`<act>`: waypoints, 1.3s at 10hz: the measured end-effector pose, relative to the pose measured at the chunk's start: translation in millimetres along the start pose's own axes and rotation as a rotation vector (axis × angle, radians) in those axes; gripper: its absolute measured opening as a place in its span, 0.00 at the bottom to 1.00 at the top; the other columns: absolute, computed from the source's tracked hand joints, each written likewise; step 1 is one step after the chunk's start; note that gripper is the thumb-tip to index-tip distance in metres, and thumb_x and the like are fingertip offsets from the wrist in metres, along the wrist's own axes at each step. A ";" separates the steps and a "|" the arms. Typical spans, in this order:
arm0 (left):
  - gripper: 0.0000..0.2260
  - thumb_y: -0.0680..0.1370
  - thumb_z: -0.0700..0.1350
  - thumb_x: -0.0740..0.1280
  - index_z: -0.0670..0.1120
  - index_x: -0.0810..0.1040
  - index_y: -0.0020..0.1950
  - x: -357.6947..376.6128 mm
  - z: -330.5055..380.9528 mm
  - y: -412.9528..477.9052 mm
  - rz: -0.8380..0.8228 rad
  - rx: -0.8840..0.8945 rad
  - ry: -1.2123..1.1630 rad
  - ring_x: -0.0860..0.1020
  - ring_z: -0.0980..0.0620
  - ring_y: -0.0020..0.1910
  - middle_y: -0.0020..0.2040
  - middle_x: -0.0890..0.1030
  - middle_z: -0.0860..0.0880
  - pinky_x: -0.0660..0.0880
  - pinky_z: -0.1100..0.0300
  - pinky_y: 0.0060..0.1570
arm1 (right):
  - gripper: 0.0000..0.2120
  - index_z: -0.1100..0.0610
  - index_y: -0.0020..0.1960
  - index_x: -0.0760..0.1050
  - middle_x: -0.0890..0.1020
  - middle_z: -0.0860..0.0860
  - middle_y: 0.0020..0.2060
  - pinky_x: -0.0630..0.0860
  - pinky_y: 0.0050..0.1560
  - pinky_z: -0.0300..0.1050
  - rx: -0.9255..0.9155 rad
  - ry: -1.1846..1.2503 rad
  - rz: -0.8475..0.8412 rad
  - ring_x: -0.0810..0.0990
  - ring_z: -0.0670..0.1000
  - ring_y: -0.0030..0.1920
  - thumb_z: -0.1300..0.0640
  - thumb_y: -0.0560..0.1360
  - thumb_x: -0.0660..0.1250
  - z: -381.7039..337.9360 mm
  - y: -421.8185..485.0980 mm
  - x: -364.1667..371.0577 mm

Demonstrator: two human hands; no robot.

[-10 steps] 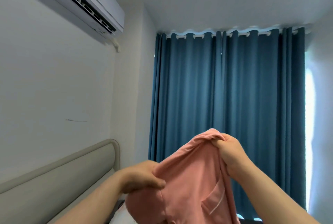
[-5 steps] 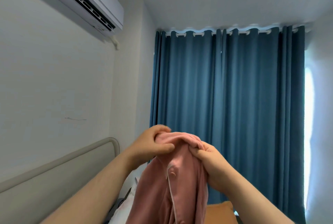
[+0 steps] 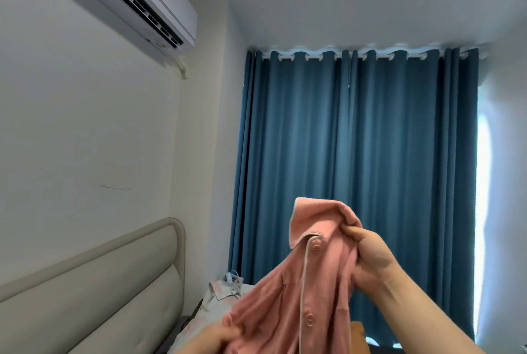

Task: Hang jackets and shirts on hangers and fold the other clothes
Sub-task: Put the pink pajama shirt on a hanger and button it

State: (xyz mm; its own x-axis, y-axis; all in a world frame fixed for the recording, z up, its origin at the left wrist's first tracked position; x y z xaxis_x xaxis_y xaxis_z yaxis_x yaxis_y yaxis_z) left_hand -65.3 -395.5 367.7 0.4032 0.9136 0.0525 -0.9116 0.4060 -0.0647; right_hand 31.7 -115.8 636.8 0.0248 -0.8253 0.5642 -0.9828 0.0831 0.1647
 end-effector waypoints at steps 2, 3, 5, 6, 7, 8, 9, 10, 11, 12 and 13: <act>0.19 0.82 0.46 0.58 0.32 0.77 0.59 46.2 167.5 -17.6 0.019 0.014 -0.381 0.78 0.35 0.56 0.55 0.79 0.30 0.74 0.43 0.59 | 0.25 0.64 0.62 0.74 0.80 0.67 0.51 0.76 0.54 0.58 0.120 -0.087 -0.014 0.81 0.63 0.46 0.67 0.65 0.60 16.1 -17.3 -56.7; 0.17 0.82 0.47 0.57 0.37 0.82 0.50 50.3 202.9 -20.7 0.120 0.123 -0.246 0.80 0.40 0.47 0.49 0.82 0.34 0.77 0.47 0.52 | 0.26 0.62 0.58 0.80 0.80 0.66 0.51 0.77 0.53 0.58 0.168 -0.126 -0.126 0.81 0.62 0.48 0.64 0.58 0.72 25.7 -28.8 -45.7; 0.20 0.79 0.54 0.62 0.43 0.78 0.33 7.7 284.5 -46.3 0.839 0.436 0.746 0.80 0.42 0.44 0.38 0.83 0.42 0.76 0.51 0.48 | 0.18 0.65 0.49 0.80 0.82 0.64 0.44 0.79 0.47 0.54 0.038 -0.017 -0.067 0.83 0.60 0.41 0.69 0.58 0.66 4.2 -21.0 -50.9; 0.16 0.81 0.47 0.60 0.41 0.79 0.40 6.5 303.0 -47.3 0.658 0.513 0.324 0.78 0.45 0.40 0.40 0.81 0.42 0.74 0.53 0.45 | 0.27 0.65 0.52 0.79 0.81 0.64 0.43 0.78 0.46 0.56 0.037 -0.042 -0.083 0.81 0.61 0.40 0.69 0.52 0.67 5.3 -19.1 -47.8; 0.12 0.82 0.44 0.60 0.40 0.78 0.45 17.5 310.0 -49.8 0.466 0.466 -0.085 0.77 0.45 0.40 0.42 0.80 0.39 0.76 0.52 0.44 | 0.27 0.66 0.50 0.83 0.82 0.66 0.44 0.80 0.44 0.57 0.072 -0.028 -0.158 0.83 0.61 0.40 0.69 0.49 0.68 18.3 -16.5 -35.1; 0.12 0.83 0.46 0.59 0.41 0.78 0.49 36.5 311.8 -56.6 0.311 0.430 -0.321 0.79 0.45 0.41 0.40 0.81 0.41 0.78 0.50 0.46 | 0.33 0.66 0.52 0.82 0.81 0.68 0.49 0.81 0.46 0.59 0.053 0.125 -0.224 0.83 0.64 0.44 0.71 0.45 0.74 30.9 -11.8 -14.8; 0.12 0.83 0.42 0.57 0.38 0.77 0.48 61.8 292.6 -59.4 0.269 0.403 -0.340 0.80 0.49 0.35 0.38 0.80 0.41 0.79 0.55 0.38 | 0.35 0.68 0.49 0.83 0.81 0.70 0.49 0.81 0.38 0.62 0.041 0.318 -0.278 0.84 0.66 0.43 0.74 0.41 0.81 36.1 -12.8 16.5; 0.10 0.81 0.41 0.59 0.35 0.74 0.52 100.4 263.8 -68.0 0.171 0.364 -0.396 0.81 0.48 0.31 0.40 0.80 0.36 0.78 0.57 0.32 | 0.12 0.65 0.44 0.80 0.82 0.63 0.41 0.82 0.36 0.51 0.036 0.411 -0.341 0.84 0.62 0.37 0.73 0.61 0.67 40.2 -25.2 56.4; 0.08 0.62 0.40 0.70 0.37 0.83 0.37 144.9 245.7 -86.3 -0.050 0.410 -0.421 0.81 0.50 0.31 0.38 0.82 0.36 0.79 0.60 0.33 | 0.21 0.52 0.40 0.69 0.76 0.50 0.36 0.73 0.41 0.35 -0.001 1.015 -0.415 0.78 0.53 0.34 0.72 0.66 0.44 44.0 -28.1 92.7; 0.17 0.58 0.42 0.76 0.42 0.84 0.46 151.1 248.0 -82.7 -0.032 0.658 -0.151 0.83 0.44 0.47 0.45 0.85 0.43 0.80 0.56 0.50 | 0.19 0.54 0.39 0.71 0.77 0.51 0.37 0.72 0.43 0.39 -0.112 0.586 -0.192 0.78 0.50 0.37 0.71 0.68 0.44 56.0 -13.5 84.3; 0.30 0.69 0.51 0.71 0.33 0.72 0.65 155.1 263.0 -100.7 -0.074 0.937 0.037 0.74 0.35 0.60 0.59 0.78 0.36 0.71 0.48 0.62 | 0.11 0.59 0.40 0.71 0.74 0.56 0.36 0.71 0.42 0.48 -0.052 0.216 -0.162 0.75 0.53 0.38 0.70 0.76 0.55 74.6 4.0 55.6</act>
State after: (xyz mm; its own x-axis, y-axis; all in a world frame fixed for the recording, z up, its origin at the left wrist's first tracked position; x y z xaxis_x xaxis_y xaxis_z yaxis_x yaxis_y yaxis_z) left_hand 67.8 -300.4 644.5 0.4505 0.8927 -0.0088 -0.5701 0.2953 0.7666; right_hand 15.5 -203.0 608.4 0.2247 -0.6923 0.6857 -0.9524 -0.0072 0.3048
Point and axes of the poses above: each hand's wrist, its own y-axis towards the middle knuckle, its own x-axis out of the palm, z = x × y, the point moved 7 cm from there along y, towards the middle knuckle
